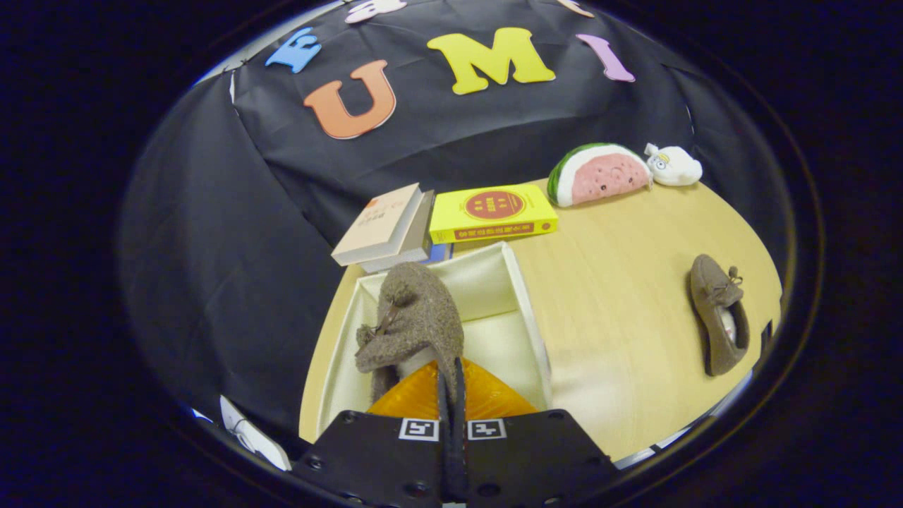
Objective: Open the storage box then place both shoes into the box .Put the left shoe in first, then the right shoe, with the right side of both shoes facing outward in a uniform manner.
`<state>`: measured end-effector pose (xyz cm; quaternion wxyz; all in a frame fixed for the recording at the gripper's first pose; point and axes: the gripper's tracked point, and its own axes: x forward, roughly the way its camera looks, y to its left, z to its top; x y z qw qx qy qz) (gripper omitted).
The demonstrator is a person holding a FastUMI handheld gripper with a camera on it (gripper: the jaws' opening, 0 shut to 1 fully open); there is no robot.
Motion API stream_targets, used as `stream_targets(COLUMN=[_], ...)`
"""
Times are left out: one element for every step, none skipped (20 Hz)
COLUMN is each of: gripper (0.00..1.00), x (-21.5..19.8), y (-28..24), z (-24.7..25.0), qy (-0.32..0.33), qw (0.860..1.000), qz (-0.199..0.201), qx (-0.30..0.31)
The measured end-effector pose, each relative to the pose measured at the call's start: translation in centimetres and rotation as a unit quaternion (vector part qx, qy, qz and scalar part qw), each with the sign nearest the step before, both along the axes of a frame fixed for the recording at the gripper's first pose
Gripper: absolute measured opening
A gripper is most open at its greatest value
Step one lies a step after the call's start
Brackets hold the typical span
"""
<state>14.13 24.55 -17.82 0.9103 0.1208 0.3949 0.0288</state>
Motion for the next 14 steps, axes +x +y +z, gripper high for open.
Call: stream_targets(gripper=[0.0, 0.0, 0.0, 0.0, 0.0, 0.01, 0.01, 0.04, 0.04, 0.04, 0.08, 0.1, 0.14, 0.18], x=[0.0, 0.1, 0.1, 0.1, 0.2, 0.3, 0.3, 0.3, 0.3, 0.4, 0.4, 0.3, 0.1, -0.2], y=[0.5, 1.1, 1.7, 2.3, 2.9, 3.5, 3.9, 4.0, 4.1, 4.3, 4.5, 4.2, 4.1, 4.0], z=[-1.2, -2.4, -3.5, -4.4, -5.4, -6.1, -6.9, -7.4, -7.5, -7.3, -6.8, -6.1, -6.1, -5.4], qy=[0.013, 0.025, 0.04, 0.054, 0.067, 0.077, 0.085, 0.09, 0.087, 0.085, 0.08, 0.075, 0.077, 0.075], qw=[1.0, 0.999, 0.999, 0.998, 0.997, 0.997, 0.996, 0.995, 0.994, 0.994, 0.995, 0.995, 0.995, 0.995], qz=[-0.013, -0.022, -0.027, -0.029, -0.024, -0.017, -0.01, -0.003, 0.004, 0.011, 0.017, 0.018, 0.023, 0.031], qx=[0.002, 0.003, 0.001, -0.003, -0.013, -0.025, -0.035, -0.052, -0.06, -0.063, -0.059, -0.063, -0.06, -0.053])
